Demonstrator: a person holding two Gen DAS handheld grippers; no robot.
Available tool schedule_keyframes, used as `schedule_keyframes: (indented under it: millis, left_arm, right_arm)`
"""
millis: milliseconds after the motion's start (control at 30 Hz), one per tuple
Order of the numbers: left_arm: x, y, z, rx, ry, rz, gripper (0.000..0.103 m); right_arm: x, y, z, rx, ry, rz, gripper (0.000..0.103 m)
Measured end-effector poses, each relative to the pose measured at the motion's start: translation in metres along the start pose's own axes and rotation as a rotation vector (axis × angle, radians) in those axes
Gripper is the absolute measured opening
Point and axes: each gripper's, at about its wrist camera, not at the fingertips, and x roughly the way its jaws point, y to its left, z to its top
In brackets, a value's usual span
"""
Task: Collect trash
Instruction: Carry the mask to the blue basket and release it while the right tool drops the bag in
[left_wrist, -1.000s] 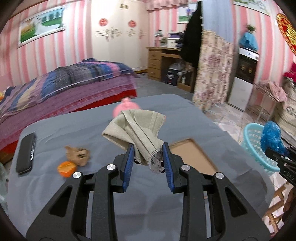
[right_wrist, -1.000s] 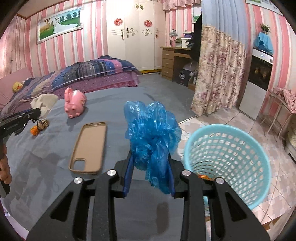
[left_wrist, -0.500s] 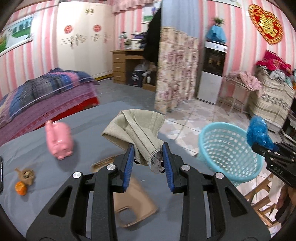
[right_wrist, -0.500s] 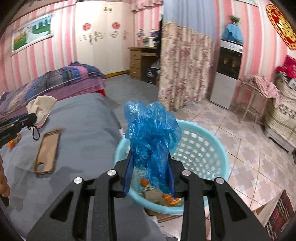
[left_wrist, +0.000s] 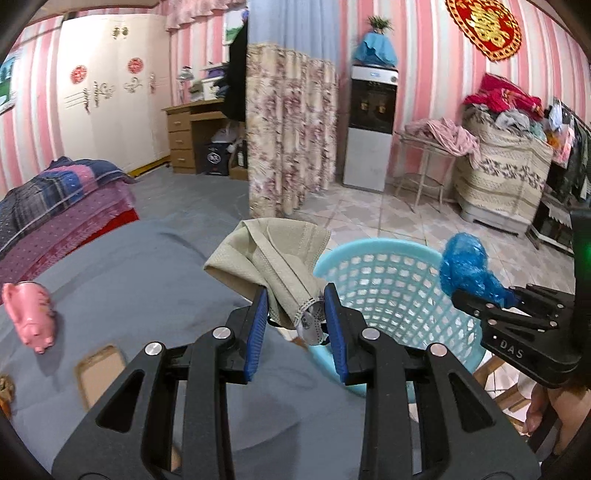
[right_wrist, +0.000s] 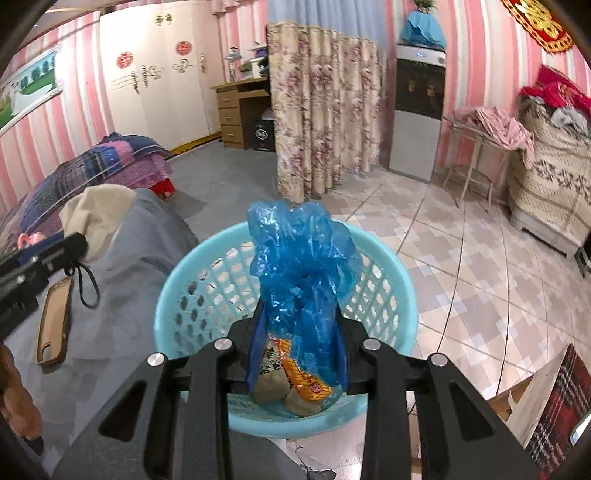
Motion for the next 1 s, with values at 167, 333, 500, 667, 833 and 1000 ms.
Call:
schedule_keyframes:
  millis: [167,333,500,667,833,1000]
  left_arm:
    - [0.025,-0.018,-0.001,0.025,0.028,-0.028,0.03]
    - [0.045,-0.03,-0.002,0.037,0.058,-0.047,0.03]
    - [0.062,-0.035,-0.003,0.035,0.091,-0.058,0.032]
    - [0.069,-0.036,-0.003,0.04,0.104,-0.06,0.049]
    - [0.062,-0.026,-0.002,0.022,0.087,-0.028,0.071]
    - [0.041,-0.007,0.003,0.009,0.023,0.052,0.088]
  right_arm:
    - [0.01,-0.015,0.002,0.037,0.012,-0.012,0.032]
    - [0.013,-0.017,-0.001,0.053,0.012,-0.019,0.032]
    - [0.016,-0.021,-0.002,0.062,0.012,-0.023,0.032]
    - [0.017,-0.024,-0.002,0.073,0.013,-0.022,0.032]
    - [0.019,-0.021,-0.002,0.072,0.017,-0.02,0.032]
    - [0.022,-0.014,-0.002,0.061,0.022,-0.016,0.032]
